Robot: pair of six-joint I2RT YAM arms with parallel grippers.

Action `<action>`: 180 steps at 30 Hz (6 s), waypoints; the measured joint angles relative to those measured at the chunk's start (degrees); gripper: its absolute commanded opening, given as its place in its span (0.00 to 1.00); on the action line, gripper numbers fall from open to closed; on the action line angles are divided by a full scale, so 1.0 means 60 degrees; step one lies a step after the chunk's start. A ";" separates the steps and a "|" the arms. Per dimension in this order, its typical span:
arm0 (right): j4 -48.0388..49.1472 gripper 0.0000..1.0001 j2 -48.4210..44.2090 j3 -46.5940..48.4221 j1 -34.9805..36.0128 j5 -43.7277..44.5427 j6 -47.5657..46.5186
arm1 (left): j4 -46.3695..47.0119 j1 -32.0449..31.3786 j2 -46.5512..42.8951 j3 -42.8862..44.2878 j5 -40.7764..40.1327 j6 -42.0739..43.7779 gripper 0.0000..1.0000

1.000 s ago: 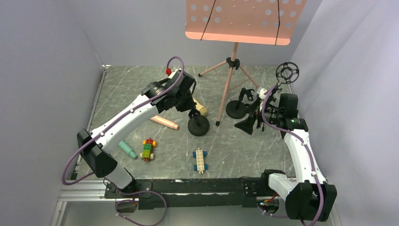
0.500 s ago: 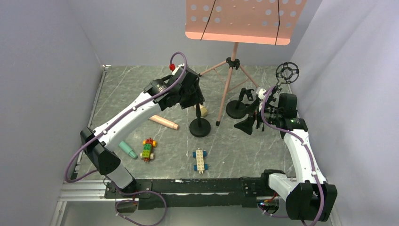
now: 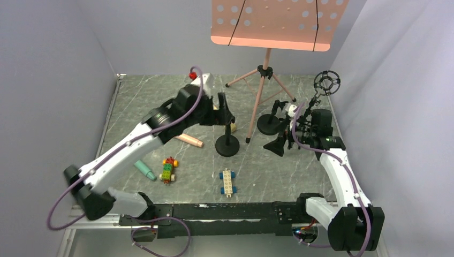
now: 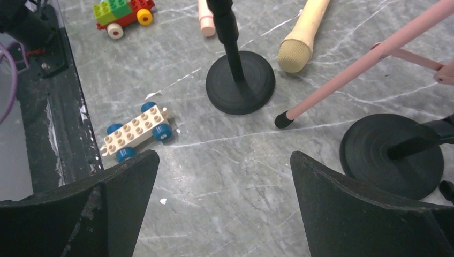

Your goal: Attach the microphones to the stand

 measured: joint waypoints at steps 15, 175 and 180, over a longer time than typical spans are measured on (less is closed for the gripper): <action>0.4087 0.98 0.2248 -0.0423 0.3934 0.2787 0.1213 | 0.2346 0.2084 -0.6849 -0.6816 0.0718 0.3009 0.99; -0.0750 1.00 0.2371 0.1308 0.1785 0.0011 -0.3180 | -0.1198 0.6098 0.4849 -0.1851 -0.0321 -0.4339 0.48; -0.0958 1.00 0.2393 0.1308 0.1785 -0.0047 -0.3315 | -0.1290 0.6135 0.4856 -0.1851 -0.0328 -0.4342 0.19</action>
